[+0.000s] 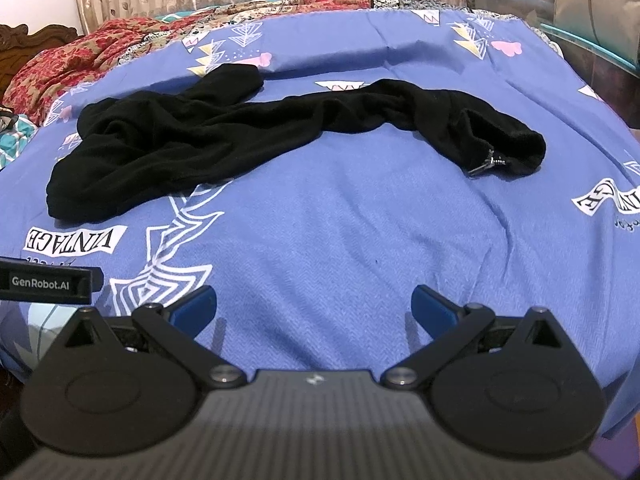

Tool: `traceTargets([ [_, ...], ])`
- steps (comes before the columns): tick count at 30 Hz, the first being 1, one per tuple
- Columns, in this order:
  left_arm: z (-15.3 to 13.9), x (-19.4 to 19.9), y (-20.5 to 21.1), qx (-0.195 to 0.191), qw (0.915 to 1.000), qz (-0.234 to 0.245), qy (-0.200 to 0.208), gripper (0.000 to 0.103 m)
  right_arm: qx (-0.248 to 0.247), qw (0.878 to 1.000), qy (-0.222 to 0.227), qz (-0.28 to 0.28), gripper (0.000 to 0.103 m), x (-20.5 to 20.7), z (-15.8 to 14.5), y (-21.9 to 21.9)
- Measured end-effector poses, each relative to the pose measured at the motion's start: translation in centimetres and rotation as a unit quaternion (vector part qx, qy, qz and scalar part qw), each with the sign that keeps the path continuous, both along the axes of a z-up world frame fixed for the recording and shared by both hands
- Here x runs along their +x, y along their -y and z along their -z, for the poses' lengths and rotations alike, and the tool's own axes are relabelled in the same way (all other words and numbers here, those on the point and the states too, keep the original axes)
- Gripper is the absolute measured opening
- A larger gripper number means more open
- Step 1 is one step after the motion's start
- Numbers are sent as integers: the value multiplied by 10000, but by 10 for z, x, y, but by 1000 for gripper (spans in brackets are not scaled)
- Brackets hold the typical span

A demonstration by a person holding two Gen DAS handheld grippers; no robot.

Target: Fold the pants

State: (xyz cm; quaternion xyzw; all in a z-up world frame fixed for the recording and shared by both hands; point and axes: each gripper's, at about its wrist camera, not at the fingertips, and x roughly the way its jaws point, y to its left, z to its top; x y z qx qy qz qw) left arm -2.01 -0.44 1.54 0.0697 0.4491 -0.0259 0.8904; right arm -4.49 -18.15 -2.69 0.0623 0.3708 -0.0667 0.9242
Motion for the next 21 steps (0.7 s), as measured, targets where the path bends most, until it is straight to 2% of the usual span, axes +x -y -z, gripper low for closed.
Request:
traceTargets([
  [17,3,1,-3,-9,10000,-41,-46,103,47,10000,-49,25,103,-1,3,1],
  [19,1,4,-6,-76,9999,-59,-61,103,52,10000,-22,-5,103,-1,2,2],
  [21,-6,9,-15,-275,9995,-129,-40,103,42,10000,46,-48,98,1,-3,7],
])
